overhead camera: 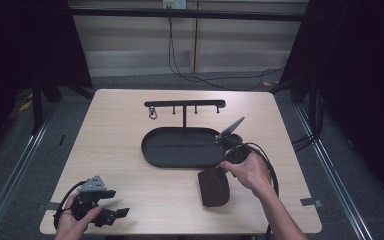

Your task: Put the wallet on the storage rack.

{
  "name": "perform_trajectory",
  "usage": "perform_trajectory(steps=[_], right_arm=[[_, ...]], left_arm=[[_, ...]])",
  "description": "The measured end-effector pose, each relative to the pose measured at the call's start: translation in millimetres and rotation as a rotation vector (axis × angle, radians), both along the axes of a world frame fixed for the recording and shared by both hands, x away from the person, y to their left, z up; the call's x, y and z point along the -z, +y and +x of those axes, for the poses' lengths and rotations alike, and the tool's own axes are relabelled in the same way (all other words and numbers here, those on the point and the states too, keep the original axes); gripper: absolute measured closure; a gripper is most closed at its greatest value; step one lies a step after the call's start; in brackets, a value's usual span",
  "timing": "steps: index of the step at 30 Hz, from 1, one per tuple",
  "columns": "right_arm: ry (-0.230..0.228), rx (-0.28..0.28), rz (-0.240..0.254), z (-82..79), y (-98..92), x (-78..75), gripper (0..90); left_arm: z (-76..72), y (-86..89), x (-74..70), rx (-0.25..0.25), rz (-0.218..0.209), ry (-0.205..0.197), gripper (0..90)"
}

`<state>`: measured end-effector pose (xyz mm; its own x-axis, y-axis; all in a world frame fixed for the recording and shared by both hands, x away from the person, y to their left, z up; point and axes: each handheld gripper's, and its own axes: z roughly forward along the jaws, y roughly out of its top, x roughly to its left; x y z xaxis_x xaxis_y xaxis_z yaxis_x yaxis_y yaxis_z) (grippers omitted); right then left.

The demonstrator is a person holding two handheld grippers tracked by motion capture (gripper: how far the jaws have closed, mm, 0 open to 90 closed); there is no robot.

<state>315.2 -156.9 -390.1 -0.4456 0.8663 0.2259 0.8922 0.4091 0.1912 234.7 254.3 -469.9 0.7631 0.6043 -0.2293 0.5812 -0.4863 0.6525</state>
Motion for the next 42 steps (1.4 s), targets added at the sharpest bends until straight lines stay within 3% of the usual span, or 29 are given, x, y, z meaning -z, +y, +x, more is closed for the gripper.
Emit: perform_trajectory(steps=[6,11,28,42], right_arm=[[0.011,0.006,-0.066,1.0,3.2,-8.5,84.8],[0.020,0.002,-0.089,1.6,4.0,-12.0,85.0],[-0.008,0.038,-0.107,6.0,-17.1,-34.4,86.3],[-0.031,0.047,-0.111,14.4,-17.8,-51.1,86.5]], left_arm=[[0.0,0.5,-0.6,-0.001,-0.001,0.000,16.8],[0.1,1.0,-0.7,-0.004,0.001,0.002,16.9],[1.6,1.2,-0.4,-0.011,0.002,0.002,16.9],[2.9,2.1,-0.2,-0.014,-0.005,0.005,16.9]])
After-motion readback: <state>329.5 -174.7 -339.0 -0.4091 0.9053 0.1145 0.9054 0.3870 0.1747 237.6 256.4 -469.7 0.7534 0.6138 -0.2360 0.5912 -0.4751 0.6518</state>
